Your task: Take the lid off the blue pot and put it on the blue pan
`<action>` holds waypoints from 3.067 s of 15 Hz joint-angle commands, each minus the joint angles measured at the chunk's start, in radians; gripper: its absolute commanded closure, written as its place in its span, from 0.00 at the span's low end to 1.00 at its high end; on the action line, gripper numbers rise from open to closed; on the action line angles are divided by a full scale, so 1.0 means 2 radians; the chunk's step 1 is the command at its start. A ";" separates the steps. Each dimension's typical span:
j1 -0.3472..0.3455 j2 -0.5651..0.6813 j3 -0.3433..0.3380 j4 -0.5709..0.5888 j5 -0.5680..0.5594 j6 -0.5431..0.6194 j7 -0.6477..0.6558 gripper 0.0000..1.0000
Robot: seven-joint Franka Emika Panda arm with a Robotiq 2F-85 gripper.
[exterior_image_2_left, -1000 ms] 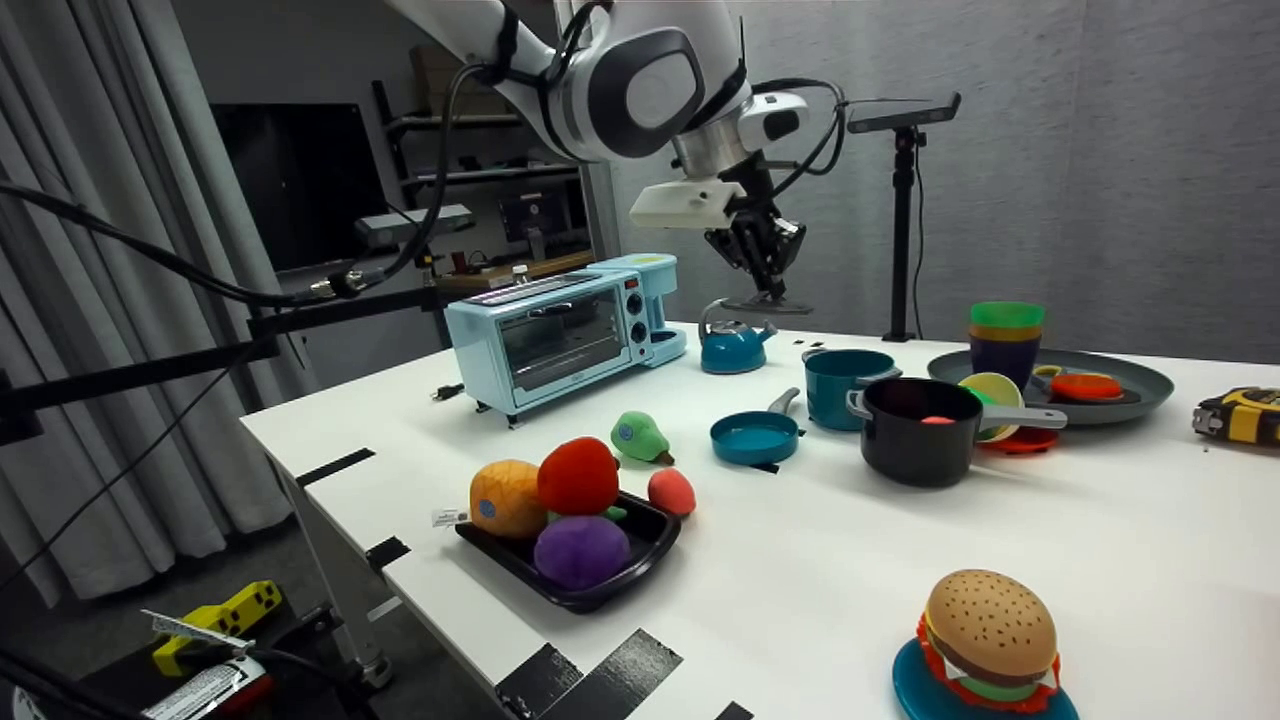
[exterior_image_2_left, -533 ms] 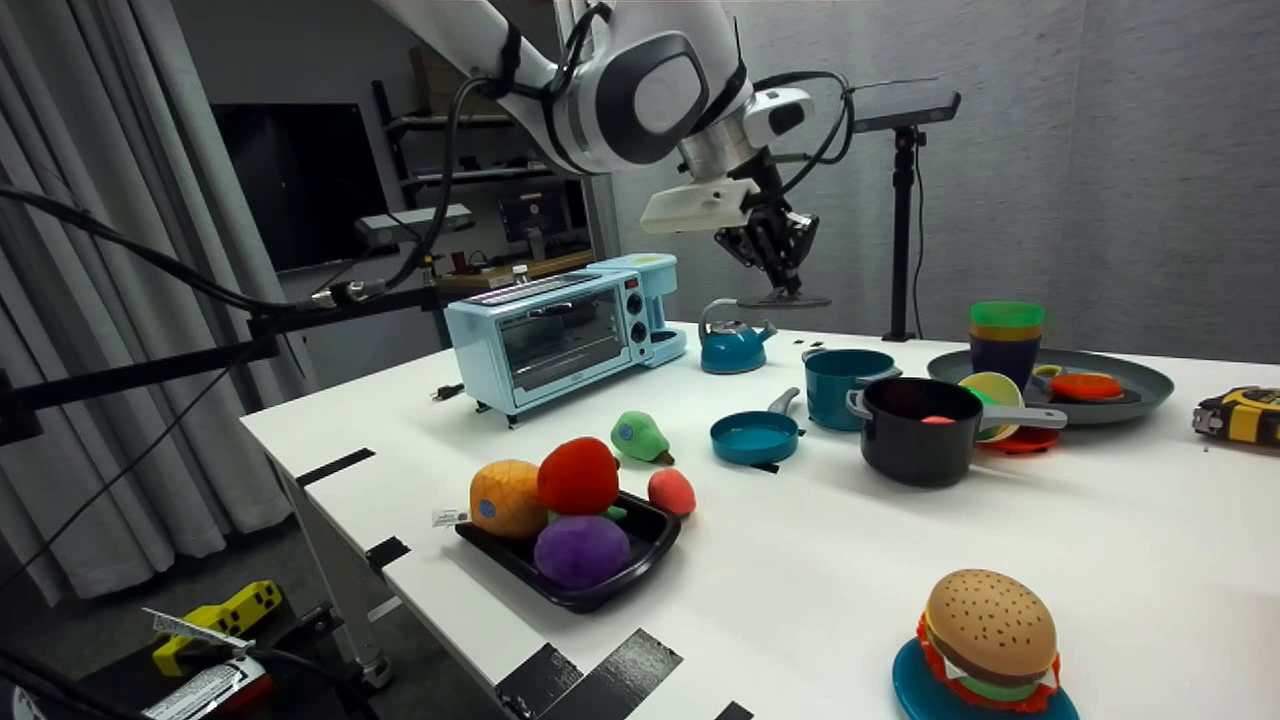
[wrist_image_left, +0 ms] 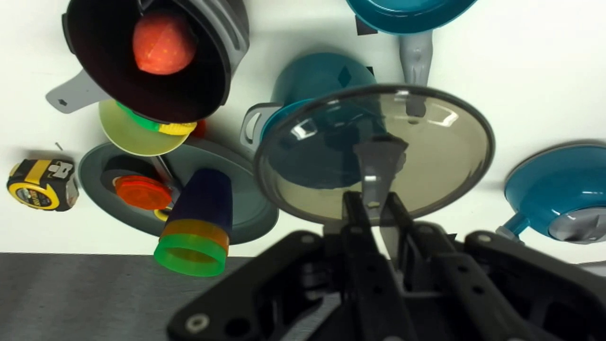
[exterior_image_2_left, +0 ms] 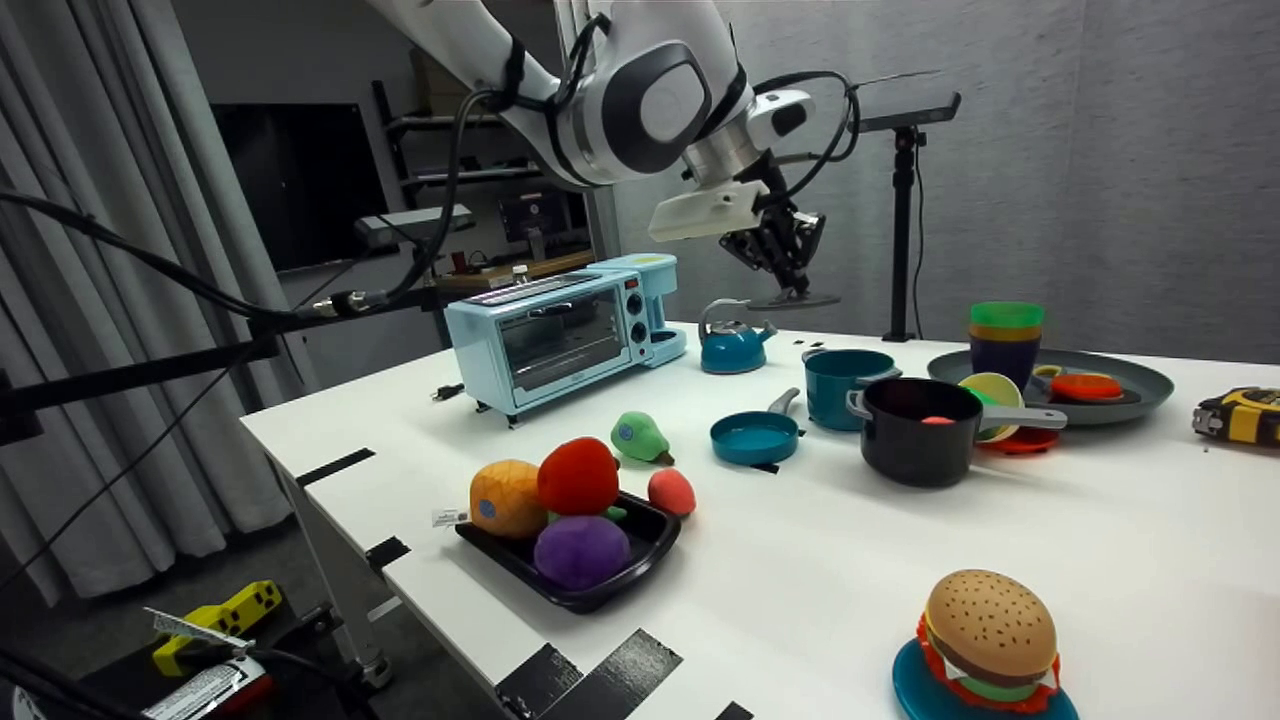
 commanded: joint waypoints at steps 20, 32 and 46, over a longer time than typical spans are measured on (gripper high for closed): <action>-0.034 -0.005 0.049 0.003 0.055 -0.056 -0.086 0.96; -0.027 -0.006 0.036 0.004 0.041 -0.068 -0.086 0.39; -0.018 -0.007 0.020 0.002 0.026 -0.061 -0.060 0.00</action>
